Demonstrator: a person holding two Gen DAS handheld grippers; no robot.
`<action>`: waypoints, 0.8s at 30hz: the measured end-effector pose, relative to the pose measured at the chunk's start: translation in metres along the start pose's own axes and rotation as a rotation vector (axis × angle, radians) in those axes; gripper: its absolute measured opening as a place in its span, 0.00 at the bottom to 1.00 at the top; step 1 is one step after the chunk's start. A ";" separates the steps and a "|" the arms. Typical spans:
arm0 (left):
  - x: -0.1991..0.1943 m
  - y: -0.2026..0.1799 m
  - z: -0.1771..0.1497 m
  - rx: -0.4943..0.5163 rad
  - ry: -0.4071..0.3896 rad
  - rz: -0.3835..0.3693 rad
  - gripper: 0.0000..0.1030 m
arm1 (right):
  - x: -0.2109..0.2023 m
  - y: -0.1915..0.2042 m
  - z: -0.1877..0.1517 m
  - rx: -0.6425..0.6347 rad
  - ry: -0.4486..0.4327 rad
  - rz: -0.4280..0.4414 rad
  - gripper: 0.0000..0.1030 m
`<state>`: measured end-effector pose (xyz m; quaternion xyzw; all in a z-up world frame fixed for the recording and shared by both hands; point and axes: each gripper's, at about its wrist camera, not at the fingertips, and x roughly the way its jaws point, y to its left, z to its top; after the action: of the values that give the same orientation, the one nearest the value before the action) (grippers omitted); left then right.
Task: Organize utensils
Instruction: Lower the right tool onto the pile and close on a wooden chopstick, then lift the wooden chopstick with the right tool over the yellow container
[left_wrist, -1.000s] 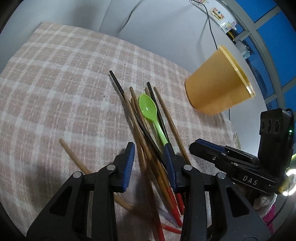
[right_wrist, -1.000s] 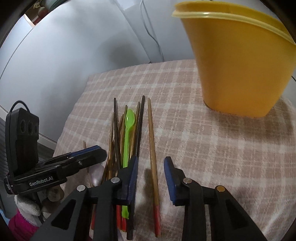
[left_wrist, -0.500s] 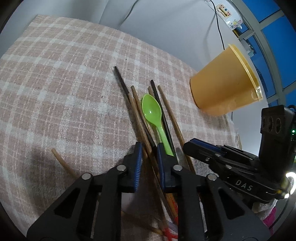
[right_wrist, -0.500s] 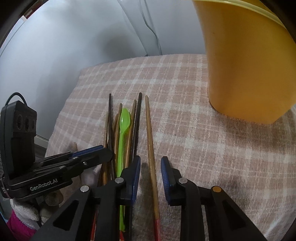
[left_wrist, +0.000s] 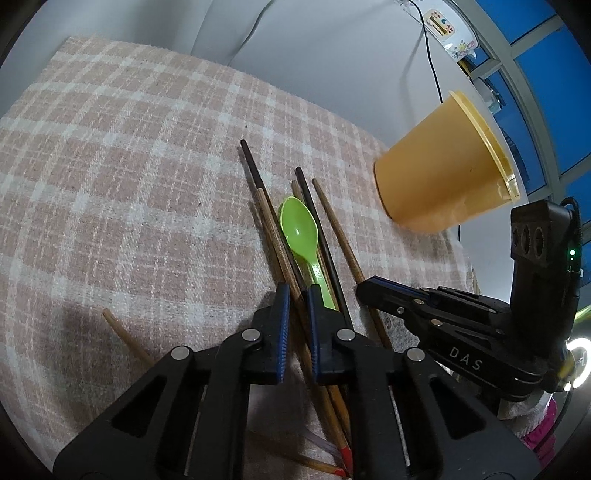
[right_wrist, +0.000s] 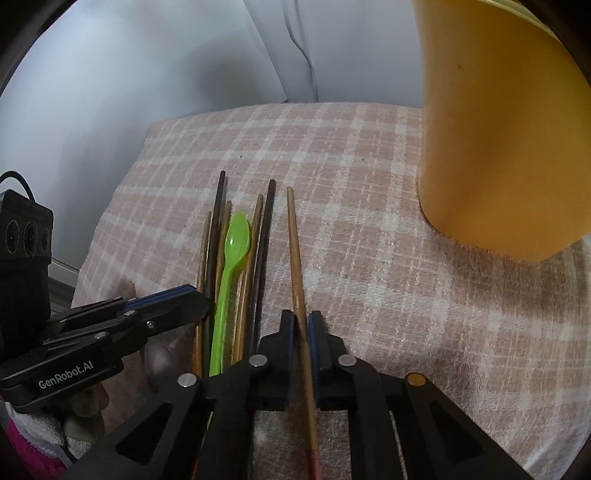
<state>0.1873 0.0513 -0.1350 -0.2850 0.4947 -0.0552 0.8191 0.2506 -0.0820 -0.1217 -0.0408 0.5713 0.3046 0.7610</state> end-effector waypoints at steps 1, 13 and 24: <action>-0.001 0.001 0.000 0.001 0.000 -0.001 0.07 | 0.000 0.000 0.000 0.002 0.000 0.001 0.05; -0.016 0.011 -0.001 -0.002 -0.030 0.008 0.04 | -0.007 -0.006 -0.003 0.024 -0.009 0.013 0.04; -0.046 0.014 -0.003 -0.013 -0.082 -0.043 0.03 | -0.028 -0.006 -0.009 0.018 -0.056 0.039 0.04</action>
<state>0.1593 0.0786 -0.1072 -0.3029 0.4547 -0.0578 0.8356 0.2412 -0.1020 -0.1014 -0.0141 0.5530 0.3154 0.7710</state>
